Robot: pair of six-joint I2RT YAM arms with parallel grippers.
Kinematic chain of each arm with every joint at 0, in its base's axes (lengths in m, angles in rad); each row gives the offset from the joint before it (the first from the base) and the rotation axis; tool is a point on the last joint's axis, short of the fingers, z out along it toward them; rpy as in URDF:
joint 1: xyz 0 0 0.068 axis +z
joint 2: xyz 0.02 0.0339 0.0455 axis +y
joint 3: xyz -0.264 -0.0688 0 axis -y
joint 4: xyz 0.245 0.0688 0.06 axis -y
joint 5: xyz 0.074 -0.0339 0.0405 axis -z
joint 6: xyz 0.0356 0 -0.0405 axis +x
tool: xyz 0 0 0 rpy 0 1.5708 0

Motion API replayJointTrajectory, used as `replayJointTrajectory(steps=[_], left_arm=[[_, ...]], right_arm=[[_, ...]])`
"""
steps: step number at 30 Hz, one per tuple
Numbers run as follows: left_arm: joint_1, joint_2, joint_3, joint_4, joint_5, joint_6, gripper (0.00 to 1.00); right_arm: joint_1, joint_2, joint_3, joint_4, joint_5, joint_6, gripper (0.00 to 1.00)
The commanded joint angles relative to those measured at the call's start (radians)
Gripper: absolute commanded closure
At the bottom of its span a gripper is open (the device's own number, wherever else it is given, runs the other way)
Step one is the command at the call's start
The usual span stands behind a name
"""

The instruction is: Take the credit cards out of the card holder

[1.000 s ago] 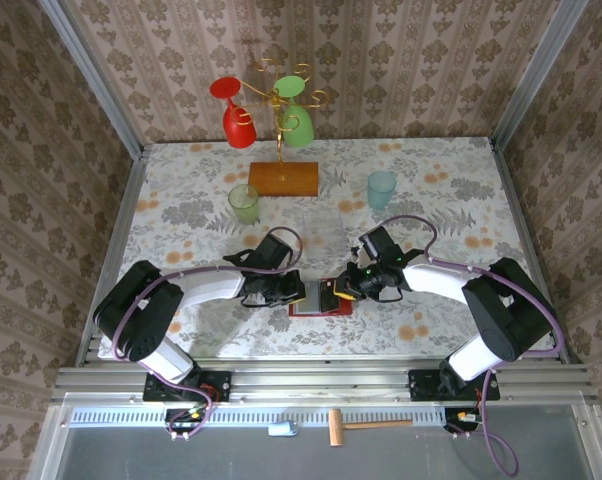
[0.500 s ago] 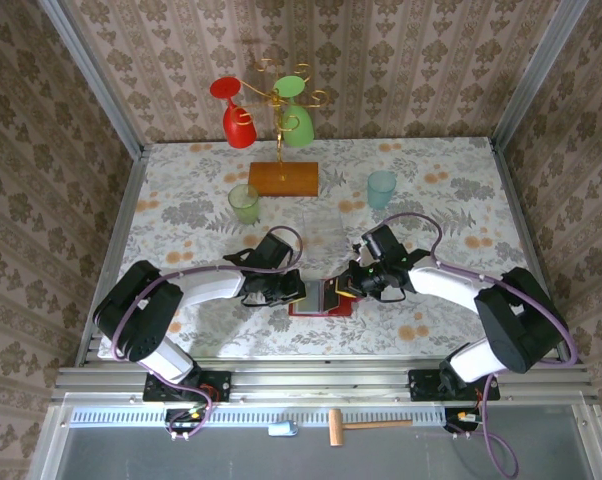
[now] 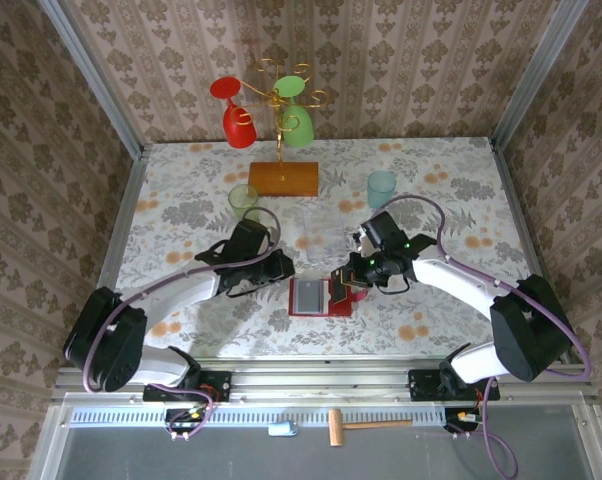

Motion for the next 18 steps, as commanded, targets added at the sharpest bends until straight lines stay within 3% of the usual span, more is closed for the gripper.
replayJointTrajectory(steps=[1,18], left_arm=[[0.033,-0.043,-0.033,-0.028,-0.017,0.044,0.86],[0.109,-0.104,-0.088,-0.031,0.004,0.058,0.86]], right_arm=[[-0.003,-0.018,0.065,-0.147,0.063,-0.151,0.99],[0.009,0.062,0.346,-0.430,0.204,-0.933,1.00]])
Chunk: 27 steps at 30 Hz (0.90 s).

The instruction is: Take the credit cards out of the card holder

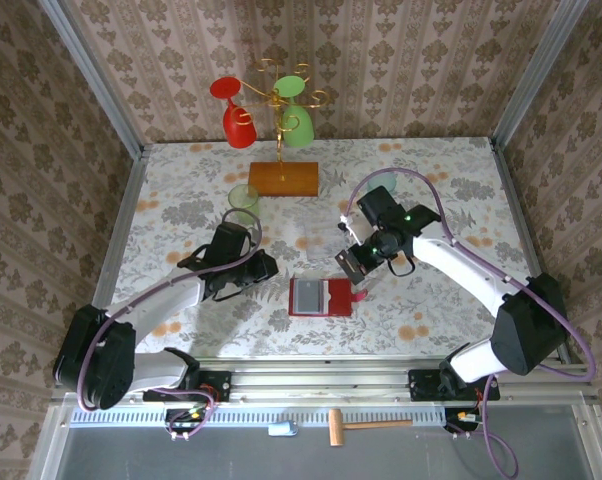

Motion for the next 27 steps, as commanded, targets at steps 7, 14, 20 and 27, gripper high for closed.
replayJointTrajectory(steps=[7,14,20,27], left_arm=[[0.012,-0.024,-0.019,-0.007,0.015,0.015,0.86],[0.012,-0.047,-0.025,-0.012,0.001,0.006,0.86],[0.015,-0.038,-0.023,-0.003,0.000,-0.001,0.86],[0.029,-0.045,-0.048,0.014,0.003,-0.014,0.86]], right_arm=[[0.019,0.079,0.176,-0.158,0.043,-0.526,1.00],[0.025,0.210,0.347,-0.256,0.073,-0.706,1.00],[0.024,0.366,0.520,-0.348,0.085,-0.795,1.00],[0.023,0.540,0.728,-0.447,0.094,-0.858,1.00]])
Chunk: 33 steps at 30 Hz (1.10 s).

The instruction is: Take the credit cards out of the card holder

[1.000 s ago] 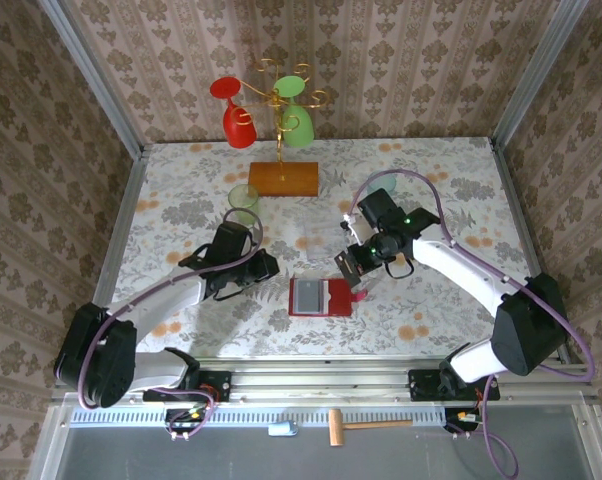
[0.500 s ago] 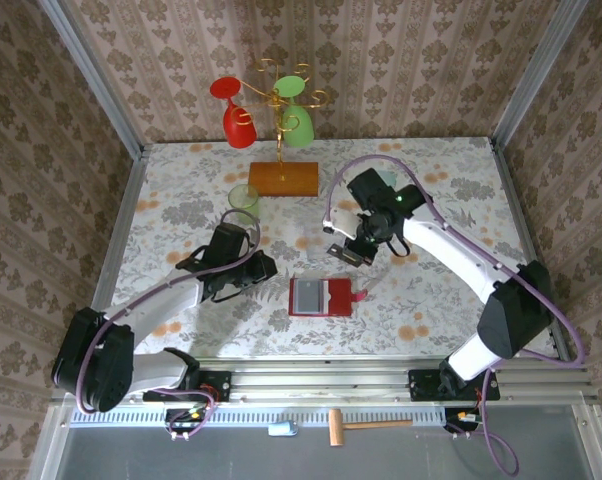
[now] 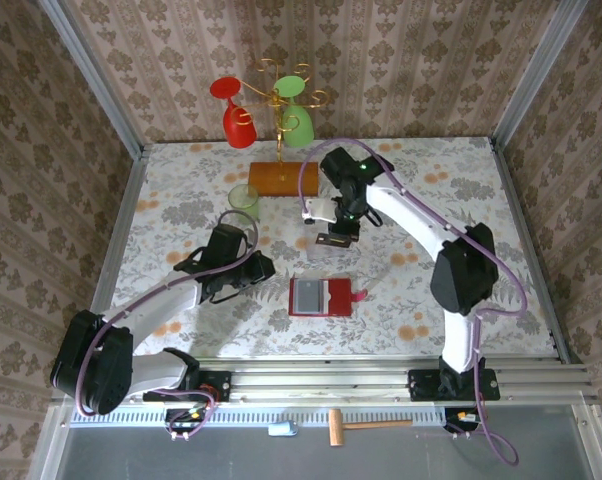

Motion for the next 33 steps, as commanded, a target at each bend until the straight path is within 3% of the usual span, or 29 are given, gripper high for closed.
replayJointTrajectory(steps=[1,18,33], left_arm=[[0.013,-0.018,-0.019,0.011,0.002,-0.011,0.86],[0.030,-0.100,-0.081,-0.010,-0.002,-0.039,0.86],[0.032,-0.122,-0.102,-0.013,-0.016,-0.059,0.86]], right_arm=[[0.002,0.067,0.093,-0.106,0.027,-0.069,1.00],[-0.023,0.353,0.471,-0.275,0.010,-0.184,1.00],[-0.032,0.443,0.495,-0.317,-0.041,-0.151,1.00]])
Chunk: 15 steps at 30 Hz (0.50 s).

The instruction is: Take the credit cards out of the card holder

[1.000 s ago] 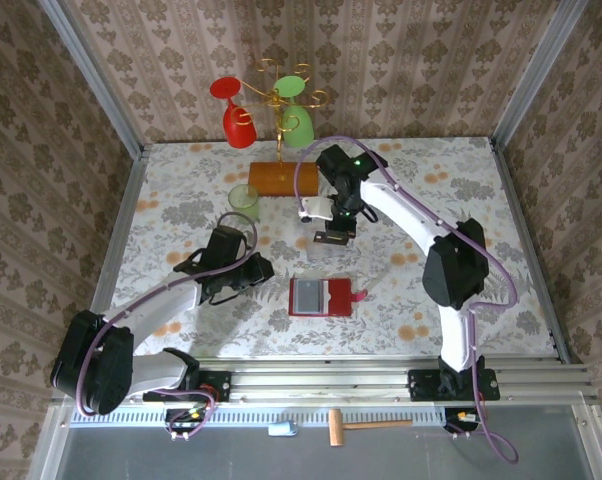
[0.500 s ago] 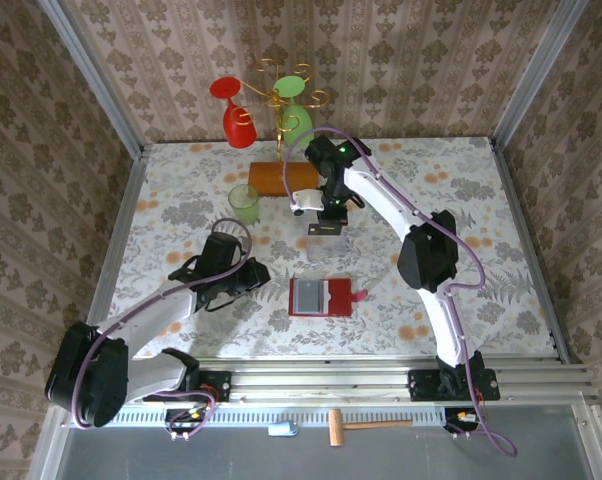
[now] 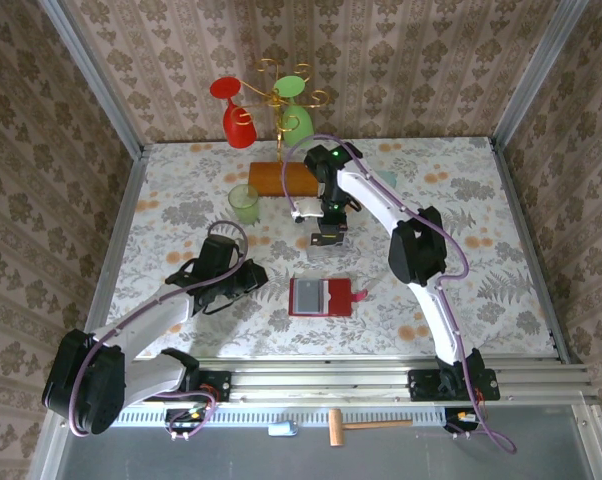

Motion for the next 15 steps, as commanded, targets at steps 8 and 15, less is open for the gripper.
replayJointTrajectory(steps=[8,15], left_arm=[[0.007,0.000,-0.014,0.005,-0.008,-0.012,0.86],[0.007,0.014,-0.014,0.017,0.000,-0.012,0.86]], right_arm=[[-0.004,0.061,0.062,-0.100,-0.057,0.081,1.00],[-0.006,0.107,0.115,-0.137,-0.069,0.098,1.00]])
